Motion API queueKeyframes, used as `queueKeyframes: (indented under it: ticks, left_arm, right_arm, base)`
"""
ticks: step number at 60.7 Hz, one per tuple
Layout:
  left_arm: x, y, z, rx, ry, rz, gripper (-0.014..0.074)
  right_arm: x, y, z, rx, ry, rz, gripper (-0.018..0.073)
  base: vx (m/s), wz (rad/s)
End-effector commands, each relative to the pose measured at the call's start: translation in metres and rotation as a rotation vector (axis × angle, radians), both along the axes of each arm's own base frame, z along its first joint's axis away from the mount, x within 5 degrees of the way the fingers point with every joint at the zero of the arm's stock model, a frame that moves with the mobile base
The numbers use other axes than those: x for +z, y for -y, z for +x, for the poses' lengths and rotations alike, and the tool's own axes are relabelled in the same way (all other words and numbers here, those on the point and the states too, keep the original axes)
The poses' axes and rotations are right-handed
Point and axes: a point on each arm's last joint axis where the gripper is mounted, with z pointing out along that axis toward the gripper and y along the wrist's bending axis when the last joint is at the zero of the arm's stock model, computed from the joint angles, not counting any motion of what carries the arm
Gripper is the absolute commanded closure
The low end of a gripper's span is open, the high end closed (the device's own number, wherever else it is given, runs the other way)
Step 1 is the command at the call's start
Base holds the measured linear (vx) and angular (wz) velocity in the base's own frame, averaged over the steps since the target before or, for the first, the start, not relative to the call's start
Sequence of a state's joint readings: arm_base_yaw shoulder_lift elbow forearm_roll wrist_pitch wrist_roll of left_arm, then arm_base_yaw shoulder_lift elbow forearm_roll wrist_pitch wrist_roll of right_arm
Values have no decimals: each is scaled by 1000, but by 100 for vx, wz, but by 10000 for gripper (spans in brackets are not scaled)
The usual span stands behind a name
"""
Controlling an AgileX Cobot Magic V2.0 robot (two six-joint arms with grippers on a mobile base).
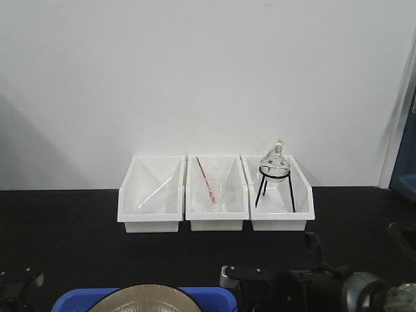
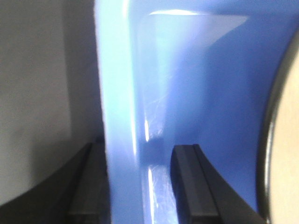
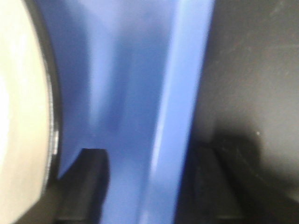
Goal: Place disk in tray to left cabinet
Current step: 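Grasp the blue tray's side walls with both grippers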
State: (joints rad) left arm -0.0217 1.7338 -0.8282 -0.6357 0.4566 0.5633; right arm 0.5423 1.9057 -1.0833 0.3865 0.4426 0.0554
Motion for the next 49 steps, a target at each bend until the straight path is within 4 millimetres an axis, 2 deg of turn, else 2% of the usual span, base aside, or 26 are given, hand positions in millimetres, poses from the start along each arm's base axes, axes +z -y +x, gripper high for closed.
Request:
queueKeyframes:
  ticks: [1,9,21,25,32,49]
  left_arm:
    - [9,10,1,12,0,-62,204]
    - [11,15,-2,3,-39,-108,302]
    - [13,23,-8,1,-117,-203,537]
    - [14,26,-10,2,-142,-239,606]
    - [20,29,-12,14,-146,-283,603]
    - [52,34,-21,45,-122,-388,598]
  right_arm:
    - [19,-1,3,0,35,33,232]
    - [19,-1,2,-3,28,34,370]
    - [21,-1,2,-9,25,42,573]
    - [26,-1,1,-18,27,58,572]
    - [36,0,0,-19,51,73,569]
    - [65,9,-7,-62,45,116,566]
  base:
    - [0,0]
    - [0,0]
    - [0,0]
    - [0,0]
    - [0,0]
    - [0,0]
